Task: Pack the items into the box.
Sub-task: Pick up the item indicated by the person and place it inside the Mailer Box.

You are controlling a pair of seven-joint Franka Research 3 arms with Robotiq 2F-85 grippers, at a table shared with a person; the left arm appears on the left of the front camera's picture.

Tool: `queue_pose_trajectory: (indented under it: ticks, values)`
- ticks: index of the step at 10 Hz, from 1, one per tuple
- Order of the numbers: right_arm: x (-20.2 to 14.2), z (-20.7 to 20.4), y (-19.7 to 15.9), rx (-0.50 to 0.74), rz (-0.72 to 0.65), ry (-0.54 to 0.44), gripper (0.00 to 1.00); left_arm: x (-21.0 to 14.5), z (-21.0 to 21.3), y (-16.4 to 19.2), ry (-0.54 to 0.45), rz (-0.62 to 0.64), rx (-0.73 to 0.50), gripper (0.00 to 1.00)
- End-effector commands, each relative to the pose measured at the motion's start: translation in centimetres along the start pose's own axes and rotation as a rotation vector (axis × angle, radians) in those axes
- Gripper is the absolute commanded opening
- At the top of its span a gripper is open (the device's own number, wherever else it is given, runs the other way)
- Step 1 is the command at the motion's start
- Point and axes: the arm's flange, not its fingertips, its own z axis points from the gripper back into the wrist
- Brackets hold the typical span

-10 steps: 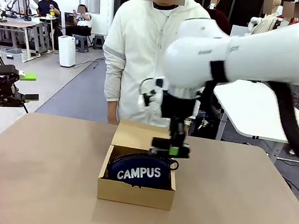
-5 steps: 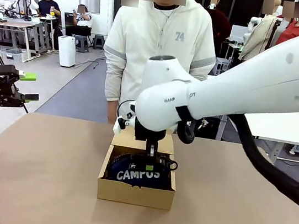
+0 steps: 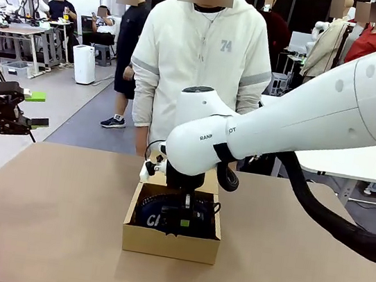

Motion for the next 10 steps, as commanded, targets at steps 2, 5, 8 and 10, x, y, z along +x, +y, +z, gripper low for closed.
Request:
queue_pose_trajectory:
  ticks: [2, 5, 8, 10]
  values:
    - [-0.1, 1.2, -0.3, 0.058, 0.035, -0.036, 1.0, -0.1, 0.4, -0.1, 0.01, -0.013, -0.009, 1.0]
    - [0.2, 2.0, -0.5, 0.133, 0.053, -0.077, 1.0, -0.1, 0.4, -0.1, 0.01, -0.013, -0.009, 1.0]
    - [-0.2, 3.2, -0.7, 0.156, 0.003, -0.086, 1.0, -0.1, 0.4, -0.1, 0.01, -0.013, -0.009, 1.0]
    - [-2.6, 6.9, -0.6, 0.122, -0.063, -0.139, 1.0, -0.1, 0.4, -0.1, 0.01, -0.013, -0.009, 1.0]
